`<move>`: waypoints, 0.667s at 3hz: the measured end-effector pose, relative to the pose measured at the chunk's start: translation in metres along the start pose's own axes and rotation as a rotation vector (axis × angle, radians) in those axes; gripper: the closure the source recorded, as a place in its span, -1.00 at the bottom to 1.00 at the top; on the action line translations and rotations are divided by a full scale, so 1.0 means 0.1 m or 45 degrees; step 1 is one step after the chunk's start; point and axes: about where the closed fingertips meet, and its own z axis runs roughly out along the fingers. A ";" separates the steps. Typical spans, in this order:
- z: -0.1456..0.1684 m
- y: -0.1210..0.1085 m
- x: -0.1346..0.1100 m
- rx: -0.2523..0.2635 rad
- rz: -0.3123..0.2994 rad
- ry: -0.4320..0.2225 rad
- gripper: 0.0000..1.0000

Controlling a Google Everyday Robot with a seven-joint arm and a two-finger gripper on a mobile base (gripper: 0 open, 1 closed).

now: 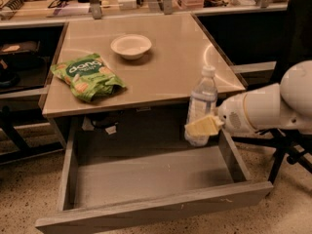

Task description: Place blue plastic bottle into top drawer

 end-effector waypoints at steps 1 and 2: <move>0.27 0.14 0.59 -0.009 0.115 0.078 1.00; 0.46 0.26 1.04 -0.036 0.207 0.132 1.00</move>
Offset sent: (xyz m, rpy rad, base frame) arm -0.0957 0.0053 -0.1499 0.0303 0.2815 -0.1127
